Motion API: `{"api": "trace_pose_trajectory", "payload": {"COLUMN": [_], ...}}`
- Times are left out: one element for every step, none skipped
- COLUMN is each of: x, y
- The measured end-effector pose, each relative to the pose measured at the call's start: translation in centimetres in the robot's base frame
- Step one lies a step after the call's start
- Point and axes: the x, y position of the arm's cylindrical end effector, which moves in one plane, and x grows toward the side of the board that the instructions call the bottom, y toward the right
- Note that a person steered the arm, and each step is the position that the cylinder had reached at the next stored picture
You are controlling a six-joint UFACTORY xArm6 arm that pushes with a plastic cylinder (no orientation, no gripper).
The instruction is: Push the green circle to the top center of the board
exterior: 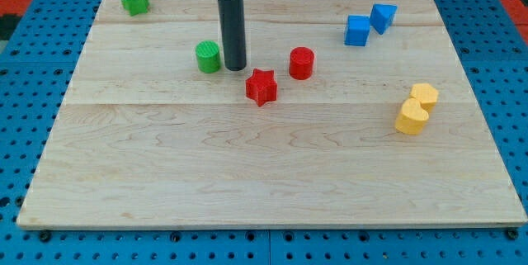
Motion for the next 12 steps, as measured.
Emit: {"api": "trace_pose_trajectory", "payload": {"x": [0.2, 0.5, 0.1, -3.0, -6.1, -8.1, -8.6, -9.2, -10.7, -12.9, -12.9, -12.9], "y": [-3.5, -9.2, -10.7, -10.2, -4.9, -4.4, -6.6, -0.3, 2.6, 2.6, 2.7, 3.1]}}
